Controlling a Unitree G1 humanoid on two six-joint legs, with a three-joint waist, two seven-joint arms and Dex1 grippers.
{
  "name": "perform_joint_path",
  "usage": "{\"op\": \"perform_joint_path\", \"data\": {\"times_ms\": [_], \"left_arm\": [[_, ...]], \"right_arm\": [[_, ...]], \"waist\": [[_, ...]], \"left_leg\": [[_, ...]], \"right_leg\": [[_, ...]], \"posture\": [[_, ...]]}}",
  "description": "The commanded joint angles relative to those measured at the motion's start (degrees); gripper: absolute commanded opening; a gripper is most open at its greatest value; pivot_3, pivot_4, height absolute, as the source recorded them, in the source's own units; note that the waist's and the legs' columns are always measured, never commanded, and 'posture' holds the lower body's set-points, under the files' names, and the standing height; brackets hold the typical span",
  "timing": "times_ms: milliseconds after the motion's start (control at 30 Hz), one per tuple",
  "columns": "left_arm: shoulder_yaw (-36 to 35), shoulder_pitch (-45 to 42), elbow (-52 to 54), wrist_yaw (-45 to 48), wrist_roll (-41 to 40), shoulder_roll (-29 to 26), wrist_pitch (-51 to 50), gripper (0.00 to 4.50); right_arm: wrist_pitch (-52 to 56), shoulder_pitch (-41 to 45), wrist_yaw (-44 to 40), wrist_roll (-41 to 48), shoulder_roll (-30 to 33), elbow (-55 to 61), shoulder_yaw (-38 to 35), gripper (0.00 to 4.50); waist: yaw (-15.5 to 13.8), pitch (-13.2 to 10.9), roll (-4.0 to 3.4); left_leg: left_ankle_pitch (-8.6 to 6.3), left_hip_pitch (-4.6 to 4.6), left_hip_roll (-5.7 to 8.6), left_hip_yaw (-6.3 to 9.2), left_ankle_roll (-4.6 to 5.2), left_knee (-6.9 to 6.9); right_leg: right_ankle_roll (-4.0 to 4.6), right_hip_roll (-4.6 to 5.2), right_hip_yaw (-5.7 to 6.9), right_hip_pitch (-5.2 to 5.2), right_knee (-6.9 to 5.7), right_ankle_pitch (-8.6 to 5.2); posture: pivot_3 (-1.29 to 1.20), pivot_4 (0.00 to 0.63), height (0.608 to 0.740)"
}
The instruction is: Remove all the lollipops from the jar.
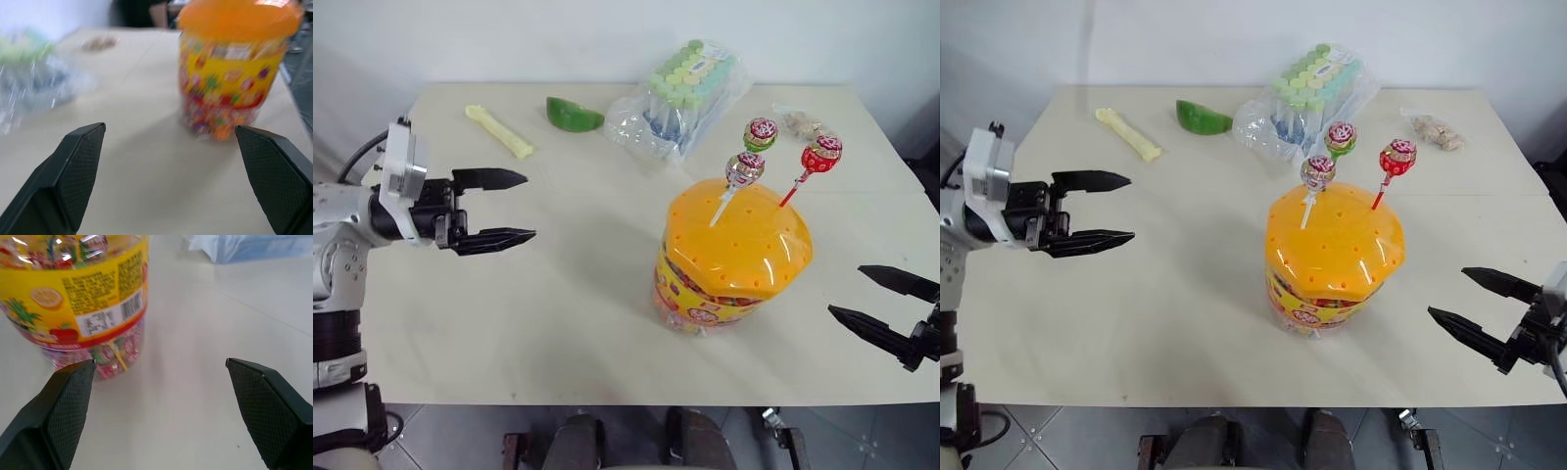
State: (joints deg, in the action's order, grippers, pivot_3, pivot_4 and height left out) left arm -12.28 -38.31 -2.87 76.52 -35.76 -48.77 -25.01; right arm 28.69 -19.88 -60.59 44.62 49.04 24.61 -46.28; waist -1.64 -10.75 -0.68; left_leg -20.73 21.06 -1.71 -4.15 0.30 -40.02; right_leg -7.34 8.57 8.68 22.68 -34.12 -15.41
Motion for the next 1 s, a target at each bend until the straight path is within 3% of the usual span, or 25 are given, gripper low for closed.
{"op": "perform_joint_path", "data": {"times_ms": [33,367,567,1000], "left_arm": [[3.2,-4.8,2.4,1.7,-2.3,2.6,-0.9,4.50],[13.7,-18.4,-1.8,1.6,-0.4,19.7,0.2,4.50],[17.3,-22.9,-5.7,0.4,1.5,26.7,0.1,4.50],[20.3,-24.0,-3.2,1.8,0.4,30.1,-5.6,4.50]], "right_arm": [[0.5,0.0,0.0,2.9,0.0,2.9,-3.1,4.46],[1.9,-1.6,5.1,8.3,-3.0,10.8,-5.7,4.46],[3.3,-0.9,10.2,15.1,-2.6,15.7,-8.7,4.46],[3.3,-4.6,17.7,28.9,-2.8,22.1,-14.5,4.46]], "waist": [[-0.1,0.0,0.00],[-0.5,0.0,0.16],[-0.4,0.0,0.17],[-1.0,0.0,0.20]], "left_leg": [[0.00,0.01,0.00,0.00,0.00,-0.03],[0.02,0.02,0.04,-0.01,0.03,-0.12],[0.02,0.02,0.04,-0.01,0.04,-0.10],[0.01,0.04,0.05,0.00,0.07,-0.12]], "right_leg": [[0.00,0.00,0.00,0.00,-0.01,0.00],[-0.04,-0.01,-0.06,-0.01,-0.02,0.02],[-0.04,-0.01,-0.07,-0.01,0.00,0.02],[-0.03,0.00,-0.09,-0.01,0.02,0.03]], "posture": [[0.00,0.150,0.740],[0.00,0.150,0.740],[0.00,0.150,0.740],[0.00,0.150,0.740]]}}
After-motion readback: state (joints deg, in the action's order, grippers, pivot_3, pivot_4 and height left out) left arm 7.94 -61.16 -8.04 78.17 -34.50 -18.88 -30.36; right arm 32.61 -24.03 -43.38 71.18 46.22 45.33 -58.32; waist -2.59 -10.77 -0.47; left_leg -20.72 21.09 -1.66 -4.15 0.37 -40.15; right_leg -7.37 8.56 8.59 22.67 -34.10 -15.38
